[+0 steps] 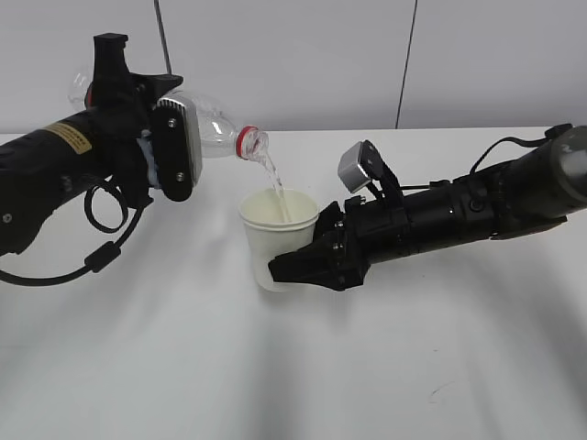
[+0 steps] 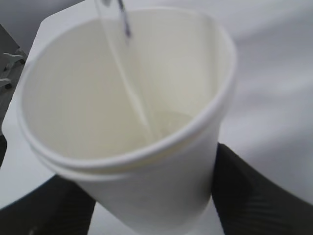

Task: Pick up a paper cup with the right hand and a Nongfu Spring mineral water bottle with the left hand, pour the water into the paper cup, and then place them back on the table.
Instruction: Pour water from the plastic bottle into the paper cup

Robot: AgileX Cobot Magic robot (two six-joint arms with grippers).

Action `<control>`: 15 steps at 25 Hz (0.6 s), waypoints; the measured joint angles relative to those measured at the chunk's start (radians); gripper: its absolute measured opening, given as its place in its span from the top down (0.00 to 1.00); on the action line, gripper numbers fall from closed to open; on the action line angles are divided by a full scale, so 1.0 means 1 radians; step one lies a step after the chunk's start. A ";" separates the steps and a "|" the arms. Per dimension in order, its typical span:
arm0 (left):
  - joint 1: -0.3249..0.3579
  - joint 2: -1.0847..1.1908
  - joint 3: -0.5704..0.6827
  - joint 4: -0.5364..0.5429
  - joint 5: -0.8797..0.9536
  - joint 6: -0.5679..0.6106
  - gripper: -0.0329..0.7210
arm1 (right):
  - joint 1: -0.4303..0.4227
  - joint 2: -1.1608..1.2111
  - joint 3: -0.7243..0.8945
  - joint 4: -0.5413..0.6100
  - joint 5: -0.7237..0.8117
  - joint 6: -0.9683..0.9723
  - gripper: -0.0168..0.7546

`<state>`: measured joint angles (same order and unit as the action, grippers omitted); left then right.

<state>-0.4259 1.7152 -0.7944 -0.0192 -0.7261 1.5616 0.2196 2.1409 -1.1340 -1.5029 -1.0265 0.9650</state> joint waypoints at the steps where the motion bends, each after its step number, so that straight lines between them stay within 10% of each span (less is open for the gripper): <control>1: 0.000 0.000 0.000 0.000 -0.002 0.001 0.49 | 0.000 0.000 0.000 0.000 0.000 0.000 0.33; 15: 0.000 -0.001 0.000 -0.003 -0.010 0.003 0.49 | 0.000 0.000 0.000 0.000 0.000 0.000 0.33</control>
<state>-0.4259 1.7141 -0.7944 -0.0222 -0.7356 1.5646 0.2196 2.1409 -1.1340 -1.5029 -1.0265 0.9650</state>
